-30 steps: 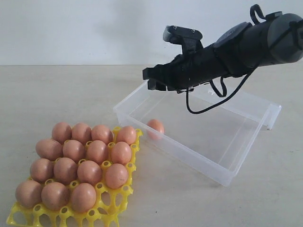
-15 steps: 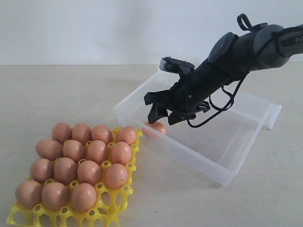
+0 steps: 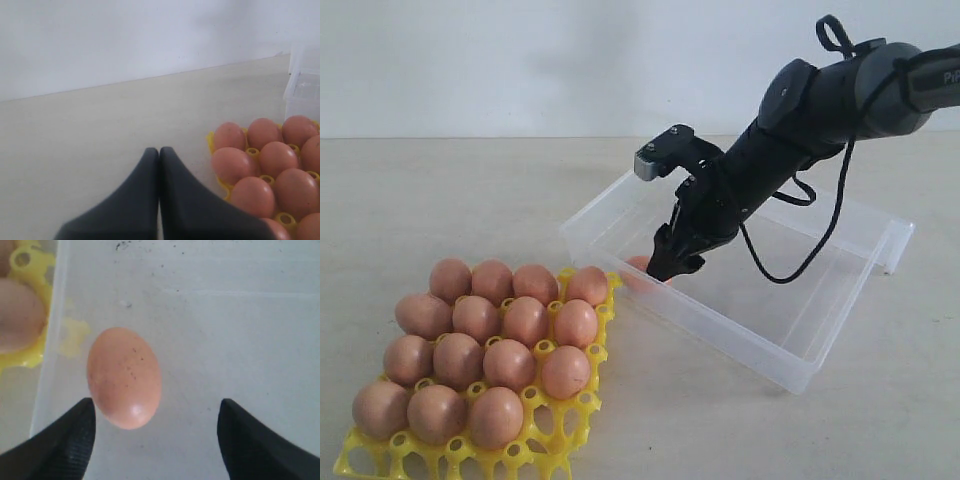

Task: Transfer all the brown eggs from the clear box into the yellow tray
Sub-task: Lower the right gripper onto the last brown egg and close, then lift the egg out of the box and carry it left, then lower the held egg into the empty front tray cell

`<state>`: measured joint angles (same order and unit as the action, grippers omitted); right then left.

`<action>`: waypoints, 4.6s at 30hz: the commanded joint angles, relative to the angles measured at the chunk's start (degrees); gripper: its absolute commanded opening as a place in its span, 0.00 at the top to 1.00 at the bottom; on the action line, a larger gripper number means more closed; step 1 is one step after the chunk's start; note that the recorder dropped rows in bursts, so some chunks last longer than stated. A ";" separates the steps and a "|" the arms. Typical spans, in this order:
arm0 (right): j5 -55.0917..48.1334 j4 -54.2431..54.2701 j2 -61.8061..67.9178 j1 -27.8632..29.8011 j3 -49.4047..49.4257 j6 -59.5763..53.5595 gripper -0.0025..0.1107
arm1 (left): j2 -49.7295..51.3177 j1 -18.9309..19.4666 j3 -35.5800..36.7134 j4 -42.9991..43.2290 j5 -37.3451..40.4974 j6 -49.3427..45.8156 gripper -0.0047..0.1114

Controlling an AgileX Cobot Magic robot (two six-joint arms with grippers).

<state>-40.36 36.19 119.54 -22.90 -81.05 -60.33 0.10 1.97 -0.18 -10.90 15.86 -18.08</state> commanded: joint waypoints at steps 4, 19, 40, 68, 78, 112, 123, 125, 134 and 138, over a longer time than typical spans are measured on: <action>0.62 -1.21 -0.10 -2.99 -0.53 -21.85 0.39 | -0.10 -0.51 0.18 0.05 -0.69 0.06 1.00; 8.36 -0.92 4.46 -5.75 -0.74 -20.52 0.39 | -0.10 -0.51 0.18 0.05 -0.69 0.06 1.00; 12.35 -2.48 5.14 -5.75 -0.74 -37.85 0.39 | -0.10 -0.51 0.18 0.05 -0.69 0.06 1.00; 21.90 0.65 4.47 -5.64 -0.74 -14.75 0.98 | -0.10 -0.51 0.18 0.05 -0.69 0.06 1.00; 19.60 5.72 -2.19 -5.64 2.18 -6.76 0.98 | -0.10 -0.51 0.18 0.05 -0.69 0.06 1.00; 75.37 -54.21 -24.92 -23.52 28.08 83.72 0.98 | -0.10 -0.51 0.18 0.05 -0.69 0.06 1.00; 91.38 -77.47 -32.67 -23.32 47.18 117.12 0.98 | -0.10 -0.51 0.18 0.05 -0.69 0.06 1.00; 92.39 -87.30 -32.93 -23.32 47.18 126.60 0.98 | -0.10 -0.51 0.18 0.05 -0.69 0.06 1.00; 76.77 -93.20 -32.37 -23.42 47.18 130.06 0.98 | -0.10 -0.51 0.18 0.05 -0.69 0.06 1.00; 75.07 -92.85 -28.59 -23.42 46.46 130.49 0.98 | -0.10 -0.51 0.18 0.05 -0.69 0.06 1.00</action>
<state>35.57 -56.52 89.01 -46.26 -33.97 69.59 0.10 1.97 -0.18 -10.90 15.86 -18.08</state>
